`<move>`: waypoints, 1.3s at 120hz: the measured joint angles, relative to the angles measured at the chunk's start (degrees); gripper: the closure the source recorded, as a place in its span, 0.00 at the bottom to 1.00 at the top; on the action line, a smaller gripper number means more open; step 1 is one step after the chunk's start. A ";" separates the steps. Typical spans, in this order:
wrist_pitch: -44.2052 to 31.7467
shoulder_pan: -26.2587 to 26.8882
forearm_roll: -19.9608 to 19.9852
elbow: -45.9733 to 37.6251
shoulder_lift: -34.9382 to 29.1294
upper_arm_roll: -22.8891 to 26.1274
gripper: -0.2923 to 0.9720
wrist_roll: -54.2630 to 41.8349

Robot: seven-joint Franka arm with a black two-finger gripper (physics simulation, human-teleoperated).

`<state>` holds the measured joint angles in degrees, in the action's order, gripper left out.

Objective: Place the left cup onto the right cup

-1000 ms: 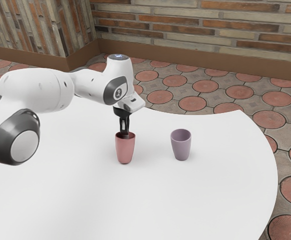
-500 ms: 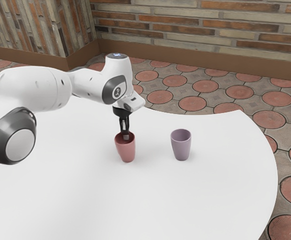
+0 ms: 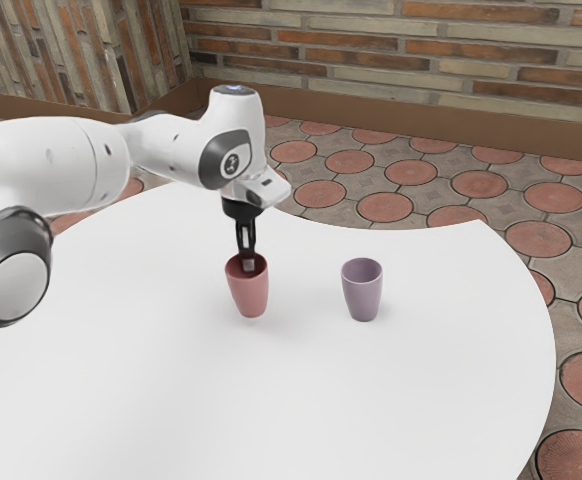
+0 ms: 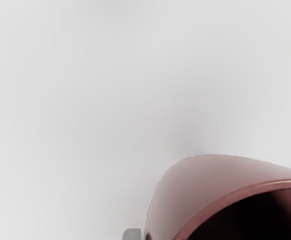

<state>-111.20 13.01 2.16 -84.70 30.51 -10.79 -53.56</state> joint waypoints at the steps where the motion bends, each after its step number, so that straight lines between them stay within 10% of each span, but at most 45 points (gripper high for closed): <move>1: 0.20 0.06 -0.10 0.05 -0.14 -0.01 0.85 0.03; 156: 10.04 8.78 -4.33 23.70 5.44 -1.31 0.85 2.24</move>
<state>-101.16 21.79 -2.18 -61.00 35.95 -12.10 -51.33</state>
